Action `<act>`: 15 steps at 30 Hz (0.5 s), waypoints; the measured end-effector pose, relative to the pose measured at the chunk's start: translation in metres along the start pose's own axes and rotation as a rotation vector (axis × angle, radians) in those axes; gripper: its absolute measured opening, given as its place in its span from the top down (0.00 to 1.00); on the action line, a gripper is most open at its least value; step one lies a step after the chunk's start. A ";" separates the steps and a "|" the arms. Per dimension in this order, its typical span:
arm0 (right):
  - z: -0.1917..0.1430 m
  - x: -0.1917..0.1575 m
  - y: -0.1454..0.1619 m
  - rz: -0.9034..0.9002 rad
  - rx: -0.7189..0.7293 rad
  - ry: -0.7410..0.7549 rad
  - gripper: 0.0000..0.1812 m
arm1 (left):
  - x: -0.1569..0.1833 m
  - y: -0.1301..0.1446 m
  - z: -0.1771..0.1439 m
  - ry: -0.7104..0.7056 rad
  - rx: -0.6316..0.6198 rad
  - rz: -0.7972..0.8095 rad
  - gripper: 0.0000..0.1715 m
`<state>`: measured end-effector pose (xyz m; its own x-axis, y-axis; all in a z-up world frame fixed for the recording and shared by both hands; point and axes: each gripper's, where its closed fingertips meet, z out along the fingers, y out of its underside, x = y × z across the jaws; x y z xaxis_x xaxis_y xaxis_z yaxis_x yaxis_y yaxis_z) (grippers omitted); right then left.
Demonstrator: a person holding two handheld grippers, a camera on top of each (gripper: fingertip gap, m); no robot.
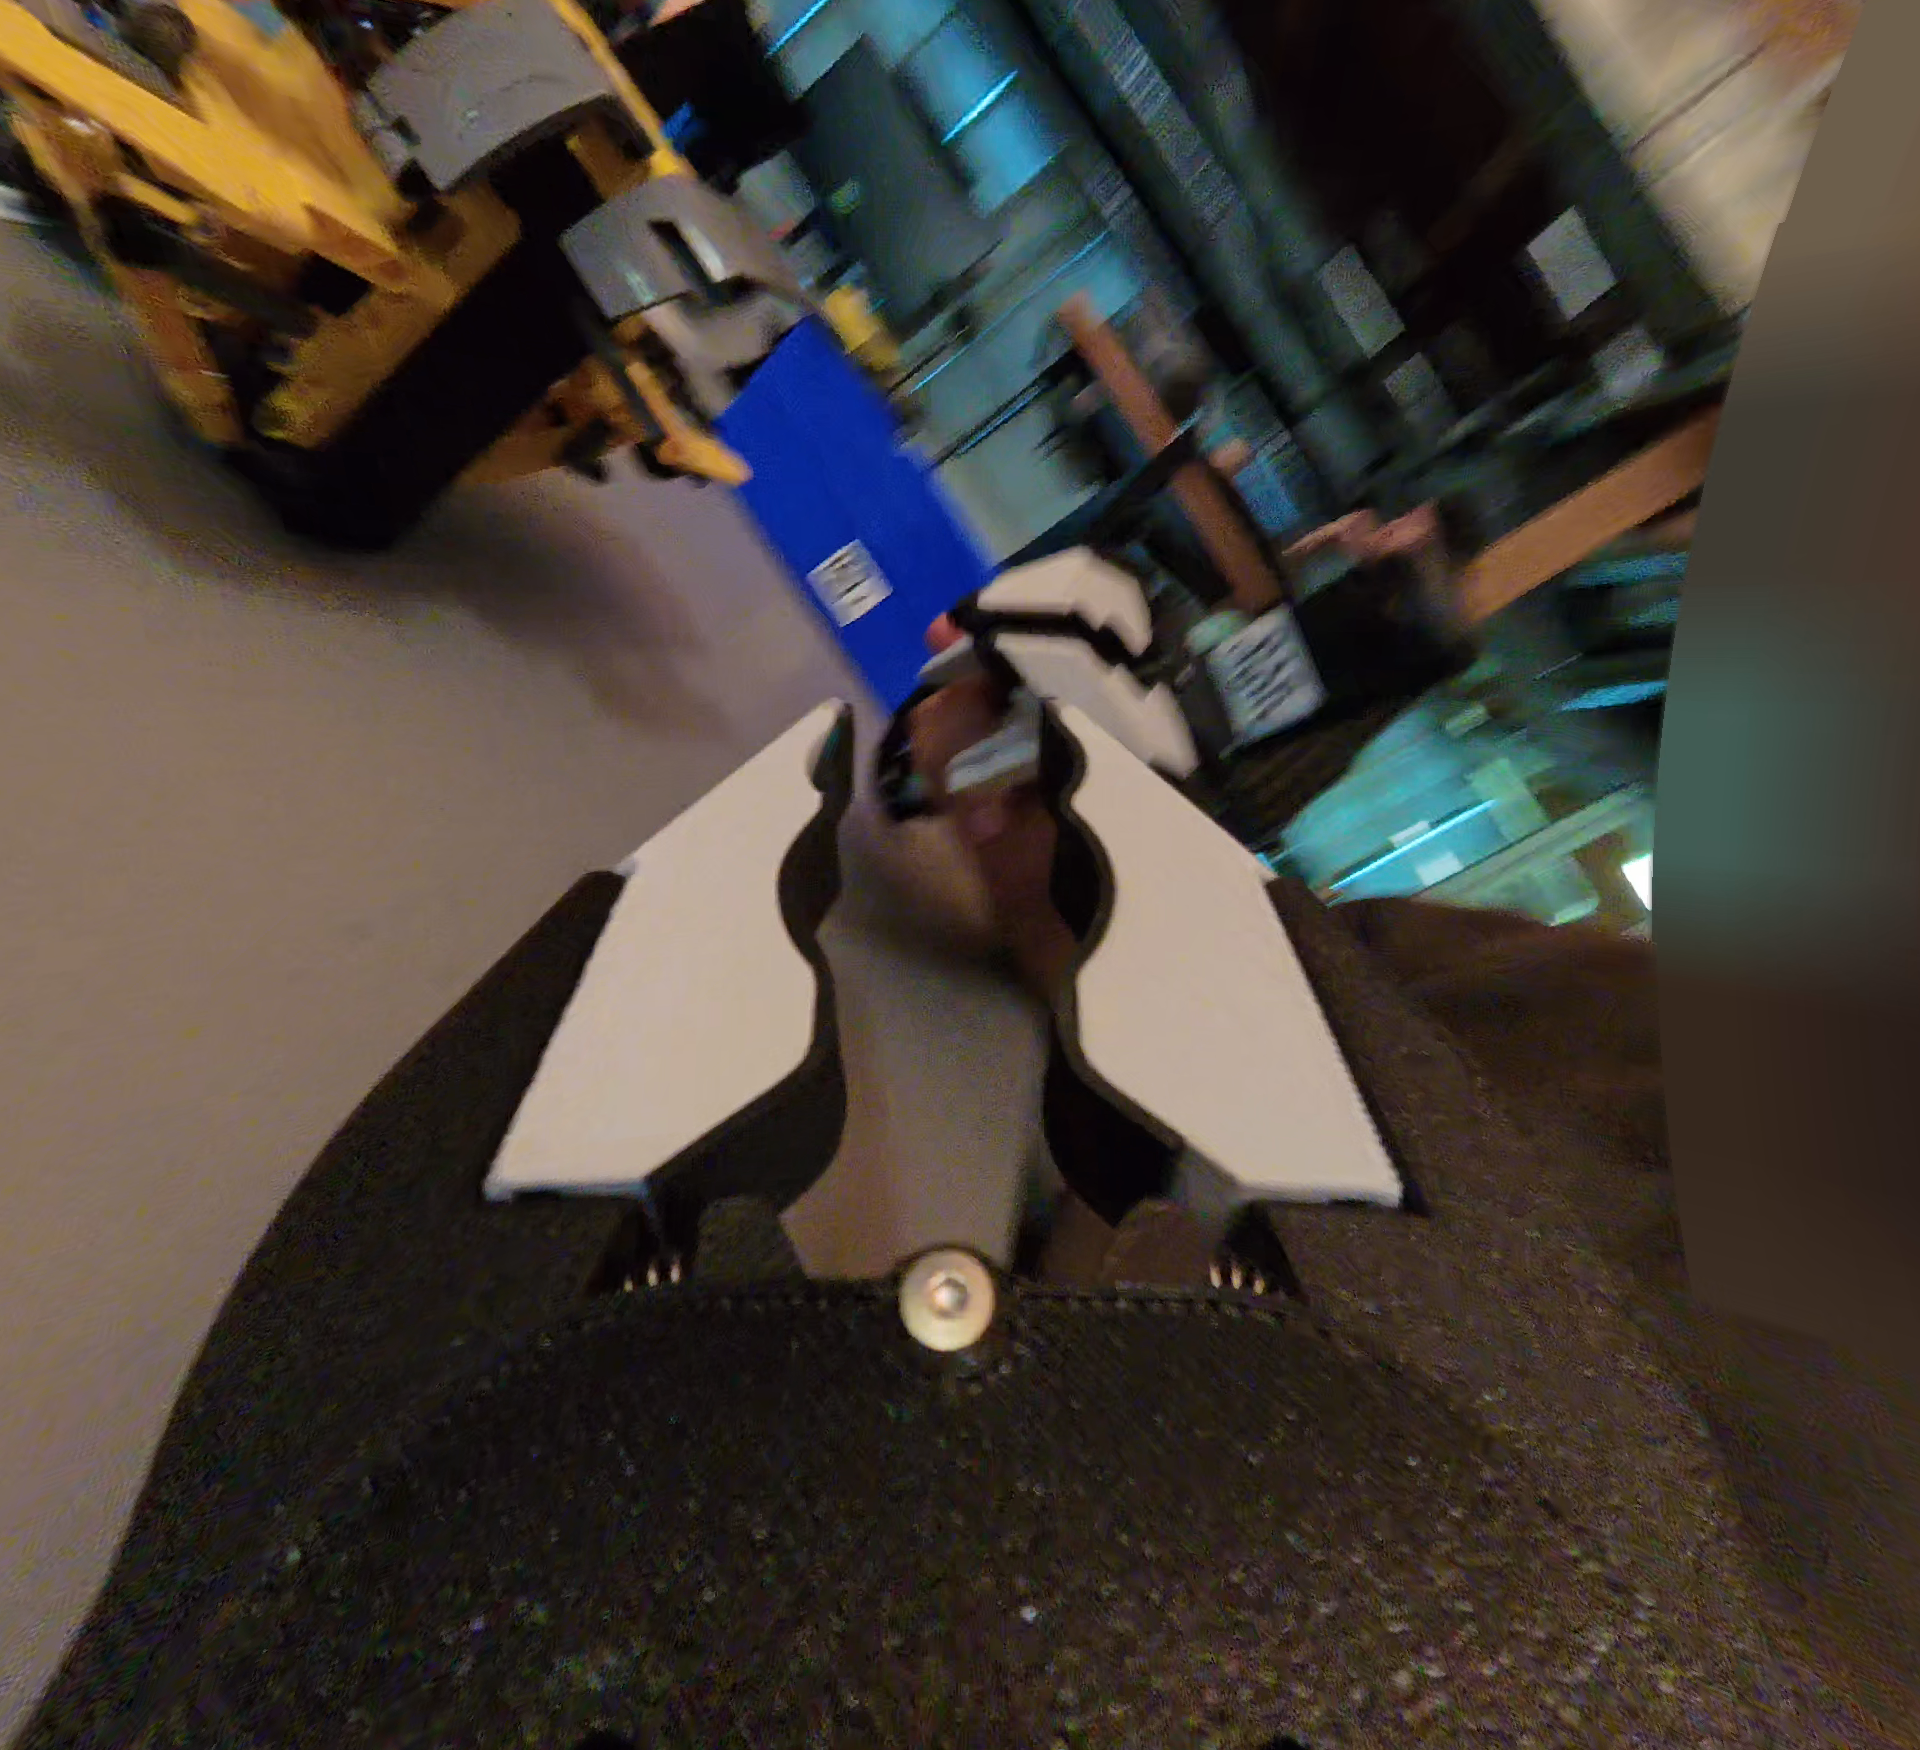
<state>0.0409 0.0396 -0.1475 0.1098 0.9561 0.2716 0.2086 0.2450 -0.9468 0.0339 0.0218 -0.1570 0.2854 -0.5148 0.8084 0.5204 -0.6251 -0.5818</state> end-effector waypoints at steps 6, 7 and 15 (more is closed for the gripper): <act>-0.013 -0.001 0.077 0.174 -0.541 -0.138 0.98 | -0.045 0.046 -0.014 -0.378 -0.485 0.459 0.75; -0.017 -0.008 0.079 0.212 -0.594 -0.174 0.98 | -0.046 0.050 -0.013 -0.379 -0.517 0.494 0.78; -0.032 -0.045 0.092 0.397 -0.870 -0.343 0.98 | -0.069 0.079 0.007 -0.393 -0.727 0.759 0.82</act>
<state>0.0862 0.0135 -0.2410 0.0689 0.9712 -0.2283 0.8677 -0.1712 -0.4666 0.0611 0.0122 -0.2579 0.6298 -0.7675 0.1196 -0.4534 -0.4883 -0.7457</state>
